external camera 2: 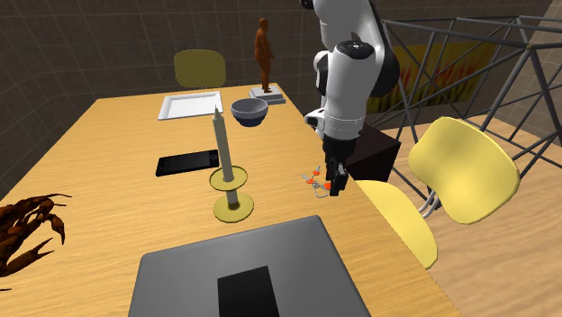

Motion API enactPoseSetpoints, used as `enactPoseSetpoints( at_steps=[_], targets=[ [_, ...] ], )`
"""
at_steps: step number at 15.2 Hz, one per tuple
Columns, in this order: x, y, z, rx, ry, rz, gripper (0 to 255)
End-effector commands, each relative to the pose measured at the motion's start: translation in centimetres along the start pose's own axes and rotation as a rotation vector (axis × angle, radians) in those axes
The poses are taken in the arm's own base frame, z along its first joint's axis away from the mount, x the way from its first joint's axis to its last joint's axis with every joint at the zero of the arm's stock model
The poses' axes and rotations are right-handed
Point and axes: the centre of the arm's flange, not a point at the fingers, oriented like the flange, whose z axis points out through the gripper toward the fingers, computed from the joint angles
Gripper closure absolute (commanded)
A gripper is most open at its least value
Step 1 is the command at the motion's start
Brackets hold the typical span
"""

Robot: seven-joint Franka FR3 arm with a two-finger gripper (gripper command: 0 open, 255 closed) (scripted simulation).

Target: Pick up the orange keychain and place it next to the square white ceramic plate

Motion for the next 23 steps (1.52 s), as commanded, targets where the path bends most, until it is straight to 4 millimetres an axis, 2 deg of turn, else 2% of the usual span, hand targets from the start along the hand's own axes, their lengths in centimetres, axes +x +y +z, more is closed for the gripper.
enactPoseSetpoints(
  at_steps=[1, 7, 23],
  targets=[
    [0.0, 0.1, 0.5, -0.007, -0.005, 0.0, 255],
    [0.0, 0.1, 0.4, -0.007, -0.005, 0.0, 255],
    [0.0, 0.1, -8.1, -0.007, -0.005, 0.0, 255]
  ],
)
